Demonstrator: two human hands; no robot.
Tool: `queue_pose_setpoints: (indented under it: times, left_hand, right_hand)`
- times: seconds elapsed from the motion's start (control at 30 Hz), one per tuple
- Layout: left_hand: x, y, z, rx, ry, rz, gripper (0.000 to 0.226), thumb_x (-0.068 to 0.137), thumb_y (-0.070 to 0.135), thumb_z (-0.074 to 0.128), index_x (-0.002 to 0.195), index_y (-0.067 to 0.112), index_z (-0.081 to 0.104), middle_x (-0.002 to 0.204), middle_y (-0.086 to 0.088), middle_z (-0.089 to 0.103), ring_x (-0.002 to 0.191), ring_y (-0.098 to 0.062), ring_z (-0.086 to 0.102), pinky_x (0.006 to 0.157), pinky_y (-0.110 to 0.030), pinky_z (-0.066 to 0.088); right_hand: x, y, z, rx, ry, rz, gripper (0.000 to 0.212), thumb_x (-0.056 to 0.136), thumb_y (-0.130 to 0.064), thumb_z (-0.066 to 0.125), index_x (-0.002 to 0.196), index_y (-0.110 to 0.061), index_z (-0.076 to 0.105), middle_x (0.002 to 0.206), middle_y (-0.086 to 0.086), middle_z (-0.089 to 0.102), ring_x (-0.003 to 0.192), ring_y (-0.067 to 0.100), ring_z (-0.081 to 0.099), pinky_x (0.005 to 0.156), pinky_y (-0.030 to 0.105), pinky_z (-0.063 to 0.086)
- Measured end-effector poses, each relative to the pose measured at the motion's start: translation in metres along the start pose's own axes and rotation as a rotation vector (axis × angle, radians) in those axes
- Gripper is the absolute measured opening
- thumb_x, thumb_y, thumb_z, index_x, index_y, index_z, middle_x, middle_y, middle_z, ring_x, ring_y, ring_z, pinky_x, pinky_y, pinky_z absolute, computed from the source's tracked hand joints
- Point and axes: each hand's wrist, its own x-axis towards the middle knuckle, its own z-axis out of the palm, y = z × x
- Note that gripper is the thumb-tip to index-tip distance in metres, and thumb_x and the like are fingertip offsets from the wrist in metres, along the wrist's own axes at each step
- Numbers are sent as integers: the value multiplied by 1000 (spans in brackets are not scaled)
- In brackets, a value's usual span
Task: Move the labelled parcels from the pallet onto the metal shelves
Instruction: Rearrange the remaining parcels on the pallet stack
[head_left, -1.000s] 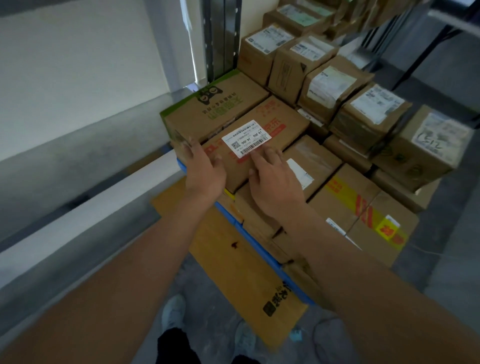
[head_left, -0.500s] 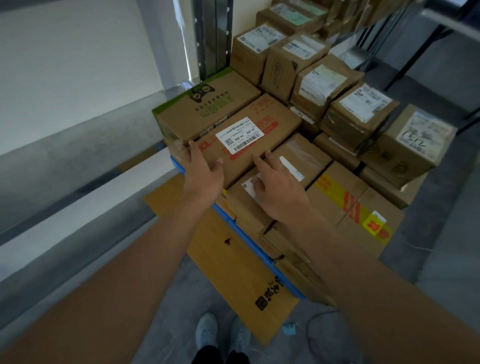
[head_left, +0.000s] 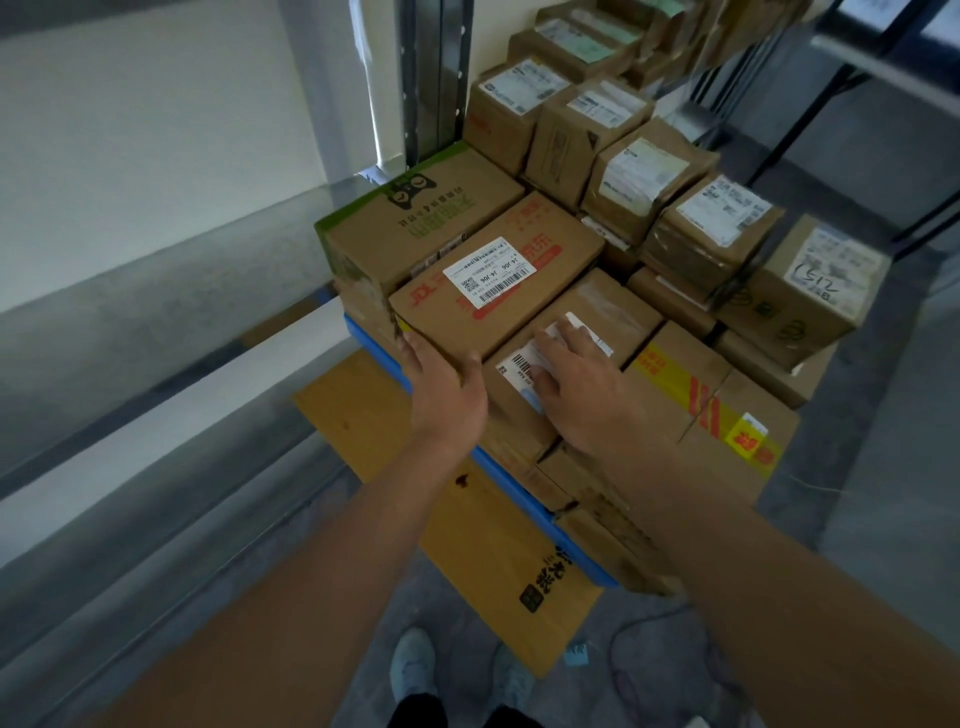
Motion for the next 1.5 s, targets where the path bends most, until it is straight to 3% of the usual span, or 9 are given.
queue_pose_setpoints:
  times: [0.13, 0.47, 0.6, 0.67, 0.73, 0.87, 0.97, 1.17, 1.5]
  left_hand:
    - [-13, 6, 15, -30, -35, -52, 87, 108, 37, 45, 159, 9, -19, 170, -6, -16, 155, -23, 12, 98, -20, 16]
    - [-51, 9, 48, -8, 40, 4, 84, 108, 38, 44, 161, 12, -15, 171, -2, -13, 157, -15, -2, 116, -22, 9]
    - [-50, 6, 54, -31, 54, 10, 84, 107, 39, 45, 161, 19, -15, 172, -3, 1, 152, -16, 24, 118, -29, 24]
    - [-49, 1, 56, -47, 61, 18, 81, 106, 40, 46, 161, 27, -11, 170, -3, 13, 124, 7, 51, 108, -37, 47]
    - [-50, -4, 57, -53, 86, 29, 75, 105, 40, 46, 161, 31, -3, 167, -1, 22, 100, 16, 57, 92, -31, 53]
    - [-61, -12, 64, -130, 131, 71, 59, 103, 36, 47, 155, 36, 20, 148, 8, 50, 126, -7, 55, 105, -41, 52]
    - [-67, -15, 70, -109, 113, 65, 58, 101, 39, 47, 154, 34, 24, 151, 7, 48, 135, -12, 50, 109, -45, 49]
    - [-64, -14, 72, -103, 109, 65, 53, 100, 32, 49, 149, 33, 29, 146, 5, 50, 129, -14, 54, 104, -45, 53]
    - [-62, -18, 72, -134, 118, 122, 48, 101, 24, 52, 144, 33, 33, 138, 9, 54, 126, -7, 55, 105, -41, 53]
  right_hand:
    - [1, 5, 2, 17, 1, -19, 53, 107, -35, 41, 158, -22, 31, 167, 13, 18, 154, 34, 14, 123, 48, 21]
    - [2, 33, -4, 16, -18, -154, 50, 107, -31, 42, 156, -19, 36, 165, 16, 23, 152, 36, 21, 122, 49, 25]
    - [-1, 43, -10, 13, -34, -185, 51, 107, -32, 43, 156, -17, 36, 165, 17, 22, 152, 37, 21, 122, 46, 24]
    - [-4, 48, -14, 10, -39, -196, 52, 108, -33, 42, 157, -17, 34, 166, 16, 20, 153, 36, 19, 123, 46, 23]
    - [-6, 54, -15, 4, -33, -208, 52, 108, -33, 42, 157, -17, 34, 166, 17, 20, 153, 36, 19, 123, 46, 23]
    - [-10, 64, -11, -61, 4, -233, 52, 106, -35, 42, 155, -17, 38, 163, 19, 27, 151, 37, 23, 123, 50, 22]
    - [-13, 67, -11, -91, 35, -235, 51, 106, -37, 42, 152, -17, 42, 160, 21, 33, 149, 38, 26, 124, 51, 18]
    - [-15, 74, -12, -79, -18, -237, 53, 108, -41, 34, 157, -21, 33, 163, 17, 27, 152, 35, 21, 125, 48, 12]
    - [-17, 77, -12, -67, -20, -243, 54, 107, -42, 37, 156, -19, 37, 163, 19, 29, 150, 37, 24, 125, 48, 14]
